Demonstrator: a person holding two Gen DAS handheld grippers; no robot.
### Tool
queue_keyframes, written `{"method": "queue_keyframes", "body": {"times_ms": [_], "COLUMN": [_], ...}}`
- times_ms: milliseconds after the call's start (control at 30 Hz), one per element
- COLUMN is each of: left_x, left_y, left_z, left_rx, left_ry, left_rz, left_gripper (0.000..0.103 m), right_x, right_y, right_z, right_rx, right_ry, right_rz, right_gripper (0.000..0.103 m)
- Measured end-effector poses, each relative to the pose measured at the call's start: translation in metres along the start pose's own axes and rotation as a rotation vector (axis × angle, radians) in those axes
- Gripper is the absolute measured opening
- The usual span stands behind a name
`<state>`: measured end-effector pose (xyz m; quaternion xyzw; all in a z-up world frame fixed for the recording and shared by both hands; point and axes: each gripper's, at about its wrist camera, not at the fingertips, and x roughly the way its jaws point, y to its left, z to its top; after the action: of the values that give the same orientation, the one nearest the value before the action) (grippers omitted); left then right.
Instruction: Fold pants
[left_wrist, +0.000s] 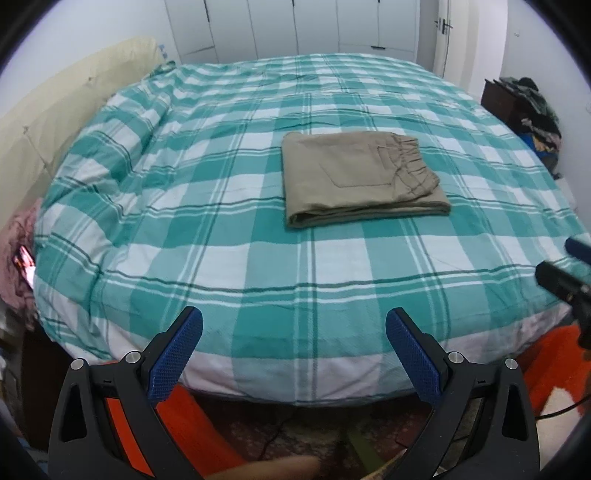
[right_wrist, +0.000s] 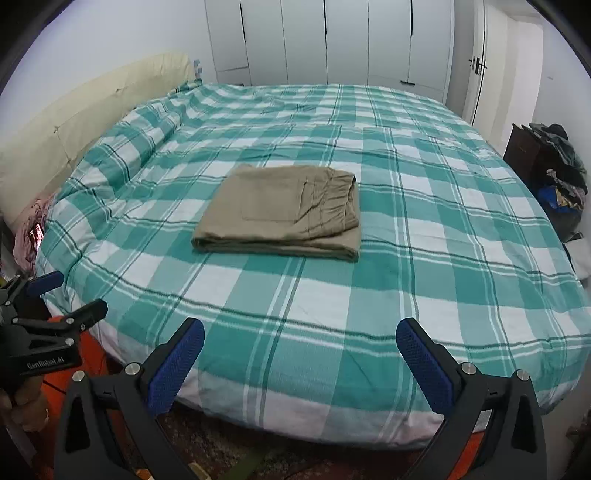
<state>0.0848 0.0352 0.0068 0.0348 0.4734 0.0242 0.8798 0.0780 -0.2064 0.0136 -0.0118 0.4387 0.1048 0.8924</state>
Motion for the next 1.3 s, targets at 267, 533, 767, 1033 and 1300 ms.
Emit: {"method": "queue_keyframes", "body": {"times_ms": [267, 533, 767, 1033, 1300], "left_x": [-0.013, -0.017, -0.020, -0.023, -0.020], "left_y": [-0.009, -0.014, -0.017, -0.019, -0.020], "left_z": [0.000, 0.001, 0.002, 0.004, 0.003], "left_rx": [0.028, 0.037, 0.046, 0.048, 0.047], "left_ry": [0.001, 0.010, 0.001, 0.001, 0.015], "left_rz": [-0.003, -0.003, 0.021, 0.011, 0.002], "left_gripper": [0.101, 0.100, 0.101, 0.101, 0.101], "right_x": [-0.002, -0.009, -0.009, -0.015, -0.014], "right_y": [0.000, 0.008, 0.009, 0.012, 0.012], "right_z": [-0.008, -0.008, -0.007, -0.004, -0.005], "right_rx": [0.014, -0.008, 0.008, 0.013, 0.008], "right_ry": [0.048, 0.055, 0.086, 0.079, 0.084], "right_rz": [0.009, 0.013, 0.016, 0.032, 0.017], "right_gripper": [0.103, 0.103, 0.103, 0.103, 0.102]}}
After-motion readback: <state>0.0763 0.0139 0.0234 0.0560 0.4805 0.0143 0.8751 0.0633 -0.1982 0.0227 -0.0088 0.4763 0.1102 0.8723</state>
